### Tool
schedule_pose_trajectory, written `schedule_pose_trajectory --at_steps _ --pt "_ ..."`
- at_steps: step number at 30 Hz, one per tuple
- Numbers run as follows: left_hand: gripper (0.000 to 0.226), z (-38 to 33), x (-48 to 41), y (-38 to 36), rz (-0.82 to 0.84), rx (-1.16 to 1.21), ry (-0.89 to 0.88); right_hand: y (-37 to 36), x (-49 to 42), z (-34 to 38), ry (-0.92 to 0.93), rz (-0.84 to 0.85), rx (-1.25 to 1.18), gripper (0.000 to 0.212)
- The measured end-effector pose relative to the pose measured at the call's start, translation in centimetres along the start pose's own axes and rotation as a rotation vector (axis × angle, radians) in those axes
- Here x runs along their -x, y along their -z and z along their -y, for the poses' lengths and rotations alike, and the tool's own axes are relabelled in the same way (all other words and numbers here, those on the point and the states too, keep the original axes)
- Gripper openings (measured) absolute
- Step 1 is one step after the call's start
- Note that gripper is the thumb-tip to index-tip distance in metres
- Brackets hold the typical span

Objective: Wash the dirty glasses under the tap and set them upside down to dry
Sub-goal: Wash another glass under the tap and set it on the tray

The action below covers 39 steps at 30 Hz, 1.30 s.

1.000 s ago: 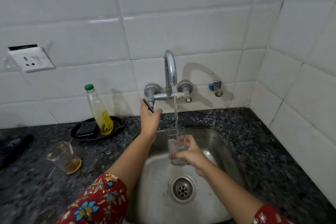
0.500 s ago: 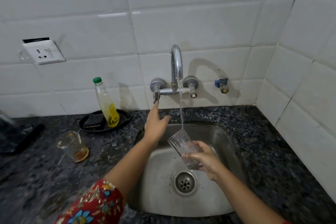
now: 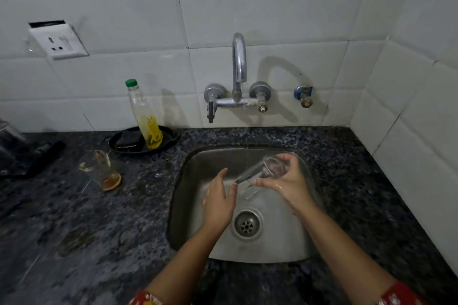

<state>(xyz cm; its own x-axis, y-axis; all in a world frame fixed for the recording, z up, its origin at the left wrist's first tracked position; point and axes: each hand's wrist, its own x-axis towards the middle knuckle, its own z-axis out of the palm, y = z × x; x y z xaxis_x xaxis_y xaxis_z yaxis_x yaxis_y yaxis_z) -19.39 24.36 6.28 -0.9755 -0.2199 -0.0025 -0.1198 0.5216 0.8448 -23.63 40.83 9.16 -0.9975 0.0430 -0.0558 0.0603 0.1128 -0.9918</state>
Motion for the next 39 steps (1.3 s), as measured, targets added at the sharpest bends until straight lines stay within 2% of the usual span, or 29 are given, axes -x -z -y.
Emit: schedule_pose_trajectory --at_steps 8,12,14,16,19,21,23,26,29,33,39 --pt "0.043 0.4 0.8 -1.2 0.074 0.01 0.051 -0.2 2.0 2.6 0.292 0.008 0.555 0.074" --pt "0.041 0.8 0.9 -1.0 0.092 0.033 0.104 -0.5 2.4 2.0 0.279 0.006 0.649 0.076" --pt "0.037 0.9 0.9 -0.4 0.092 0.079 0.125 -0.7 2.1 1.0 0.207 -0.028 0.556 0.077" --pt "0.032 0.8 0.7 0.7 0.087 0.157 0.148 -1.2 1.8 0.5 0.059 -0.087 0.295 0.073" --pt "0.031 0.5 0.1 4.0 0.067 0.354 0.163 -2.9 1.5 1.2 -0.266 -0.15 -0.293 0.046" --pt "0.03 0.3 -0.4 6.9 0.048 0.468 0.168 -4.5 1.3 2.2 -0.502 -0.117 -0.536 0.028" --pt "0.026 0.6 -1.1 10.6 0.017 0.573 0.186 -7.3 1.3 3.2 -0.64 -0.059 -0.679 0.034" --pt "0.021 2.0 -2.2 17.5 -0.043 0.691 0.195 -12.9 1.1 5.1 -0.655 -0.037 -0.887 0.038" --pt "0.021 4.7 -3.1 24.9 -0.119 0.727 0.169 -19.9 1.1 7.5 -0.632 -0.029 -0.936 0.023" --pt "0.02 9.6 -4.0 34.0 -0.231 0.726 0.171 -29.7 0.9 10.3 -0.625 0.054 -0.914 0.03" --pt "0.023 16.6 -4.7 43.8 -0.381 0.705 0.266 -43.2 0.5 13.9 -0.587 0.155 -0.803 0.022"
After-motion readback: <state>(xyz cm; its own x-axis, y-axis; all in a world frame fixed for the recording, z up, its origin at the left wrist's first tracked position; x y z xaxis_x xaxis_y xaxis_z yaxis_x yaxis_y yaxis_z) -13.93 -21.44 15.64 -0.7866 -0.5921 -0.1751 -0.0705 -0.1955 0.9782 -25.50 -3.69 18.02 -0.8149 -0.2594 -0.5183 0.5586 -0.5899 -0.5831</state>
